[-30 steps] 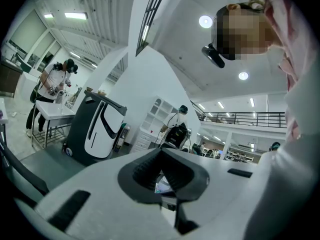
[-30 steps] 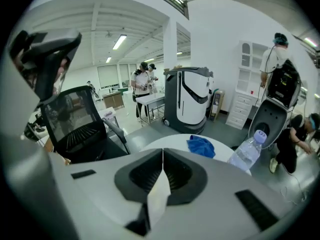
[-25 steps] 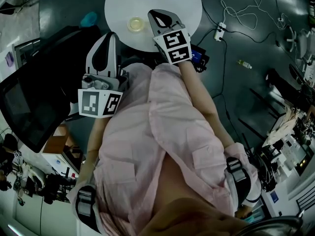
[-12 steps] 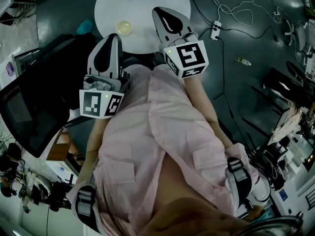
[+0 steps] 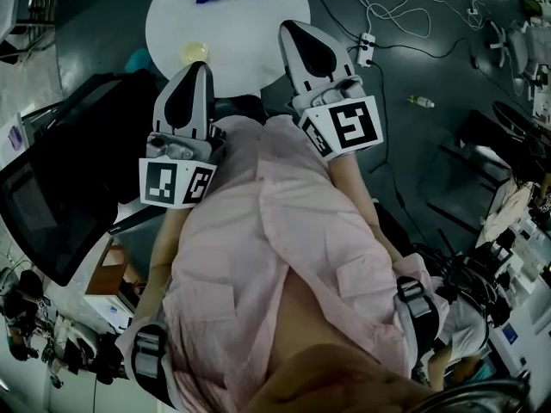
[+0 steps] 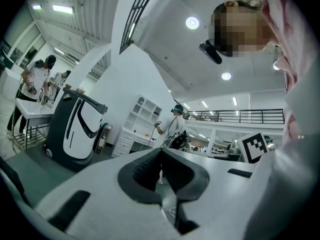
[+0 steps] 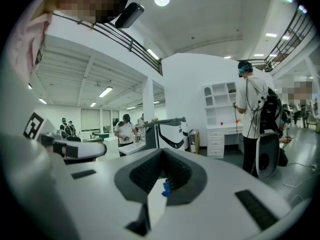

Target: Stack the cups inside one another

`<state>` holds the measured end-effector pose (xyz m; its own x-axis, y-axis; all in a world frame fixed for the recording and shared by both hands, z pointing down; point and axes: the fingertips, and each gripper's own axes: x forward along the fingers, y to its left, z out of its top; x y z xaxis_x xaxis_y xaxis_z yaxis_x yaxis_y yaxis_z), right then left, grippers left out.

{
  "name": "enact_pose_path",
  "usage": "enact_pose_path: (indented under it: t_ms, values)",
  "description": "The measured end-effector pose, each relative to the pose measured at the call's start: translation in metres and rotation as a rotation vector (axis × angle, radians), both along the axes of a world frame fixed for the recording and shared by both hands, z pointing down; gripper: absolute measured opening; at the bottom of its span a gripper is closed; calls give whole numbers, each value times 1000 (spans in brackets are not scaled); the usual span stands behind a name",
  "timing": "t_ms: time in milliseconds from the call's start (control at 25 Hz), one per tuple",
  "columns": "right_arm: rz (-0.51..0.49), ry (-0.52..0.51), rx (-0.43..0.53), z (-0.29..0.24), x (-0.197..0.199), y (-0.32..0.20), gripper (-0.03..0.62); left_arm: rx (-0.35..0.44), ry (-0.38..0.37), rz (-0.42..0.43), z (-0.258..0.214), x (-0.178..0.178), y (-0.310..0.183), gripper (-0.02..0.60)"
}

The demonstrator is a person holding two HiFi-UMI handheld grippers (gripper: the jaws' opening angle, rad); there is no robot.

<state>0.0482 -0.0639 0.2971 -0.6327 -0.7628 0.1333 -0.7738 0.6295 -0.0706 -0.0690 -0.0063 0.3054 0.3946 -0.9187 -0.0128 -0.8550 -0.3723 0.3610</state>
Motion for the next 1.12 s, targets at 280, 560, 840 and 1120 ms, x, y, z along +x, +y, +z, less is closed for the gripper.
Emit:
enact_pose_path:
  t_ms: [280, 560, 840, 1120]
  values:
    - [62, -30, 1, -4, 45, 18, 31, -7, 3, -1, 11, 24, 5, 15]
    - [81, -44, -5, -3, 73, 34, 31, -11, -3, -24, 11, 29, 11, 15]
    - [82, -57, -19, 6, 80, 45, 31, -9, -25, -32, 9, 28, 13, 15]
    - [57, -67, -58, 23, 69, 46, 31, 3, -51, -42, 9, 26, 13, 15]
